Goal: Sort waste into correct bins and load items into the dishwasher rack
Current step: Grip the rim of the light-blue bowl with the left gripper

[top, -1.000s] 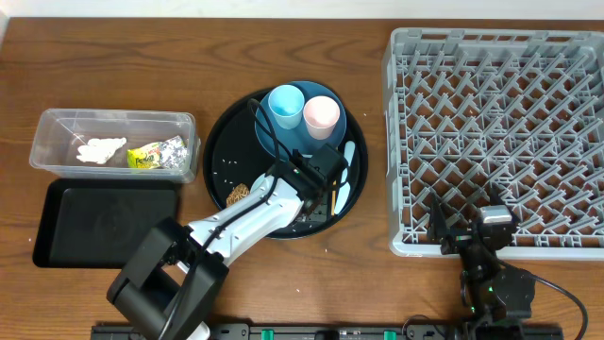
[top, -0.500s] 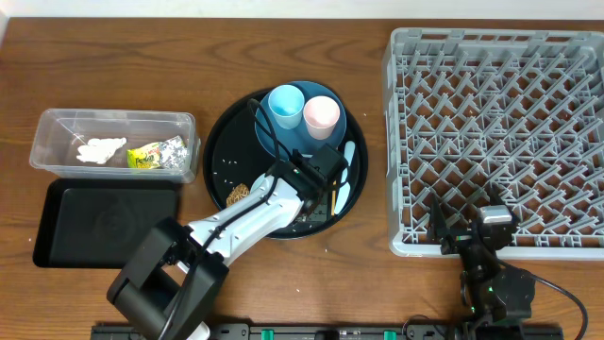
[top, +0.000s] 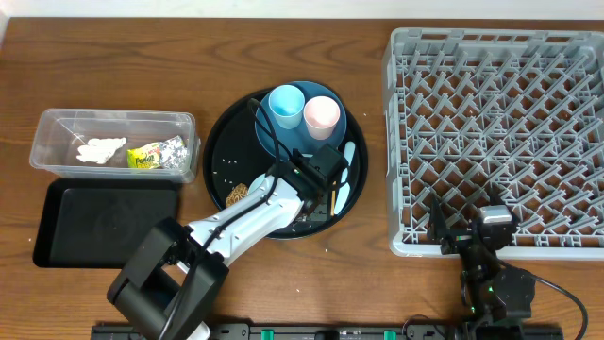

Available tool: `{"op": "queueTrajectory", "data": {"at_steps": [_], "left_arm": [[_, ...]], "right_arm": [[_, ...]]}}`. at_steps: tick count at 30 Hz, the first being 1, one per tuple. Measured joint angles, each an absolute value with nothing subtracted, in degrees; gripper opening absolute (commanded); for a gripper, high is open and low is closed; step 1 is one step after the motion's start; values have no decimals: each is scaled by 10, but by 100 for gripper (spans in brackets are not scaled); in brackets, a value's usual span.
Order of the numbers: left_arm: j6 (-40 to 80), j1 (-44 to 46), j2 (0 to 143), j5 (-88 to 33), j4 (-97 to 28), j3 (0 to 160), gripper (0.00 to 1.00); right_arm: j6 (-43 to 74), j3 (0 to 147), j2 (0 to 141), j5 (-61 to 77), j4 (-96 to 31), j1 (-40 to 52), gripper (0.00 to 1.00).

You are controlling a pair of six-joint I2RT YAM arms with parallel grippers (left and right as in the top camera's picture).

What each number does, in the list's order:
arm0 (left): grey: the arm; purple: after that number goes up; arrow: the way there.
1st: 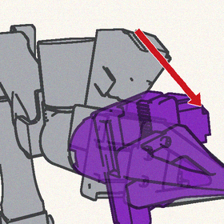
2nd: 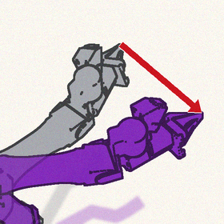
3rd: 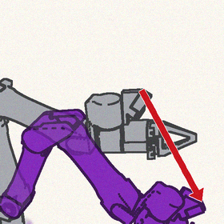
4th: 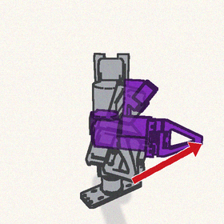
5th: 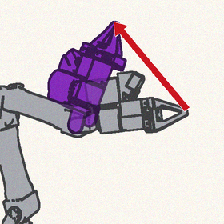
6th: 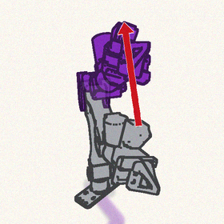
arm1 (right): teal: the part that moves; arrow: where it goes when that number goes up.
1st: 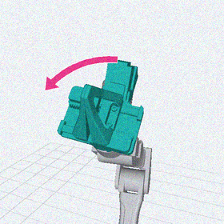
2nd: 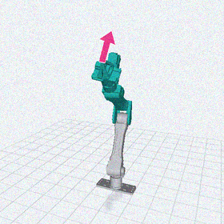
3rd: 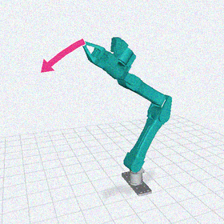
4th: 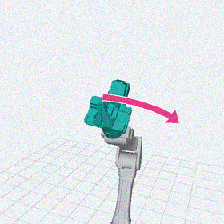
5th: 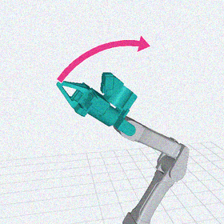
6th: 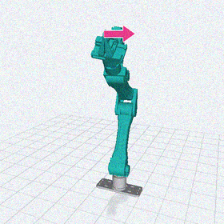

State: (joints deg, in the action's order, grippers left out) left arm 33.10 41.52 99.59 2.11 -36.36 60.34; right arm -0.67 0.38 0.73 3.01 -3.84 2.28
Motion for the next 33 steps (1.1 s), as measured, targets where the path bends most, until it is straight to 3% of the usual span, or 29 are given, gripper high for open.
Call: {"op": "queueTrajectory", "data": {"at_steps": [7,9,33], "left_arm": [[331,415,996,21,-364,603,13],[331,415,996,21,-364,603,6],[272,369,886,27,-417,604,6]], "right_arm": [[-7,4,7,30,-38,23,99],[-7,4,7,30,-38,23,99],[-7,4,7,30,-38,23,99]]}}
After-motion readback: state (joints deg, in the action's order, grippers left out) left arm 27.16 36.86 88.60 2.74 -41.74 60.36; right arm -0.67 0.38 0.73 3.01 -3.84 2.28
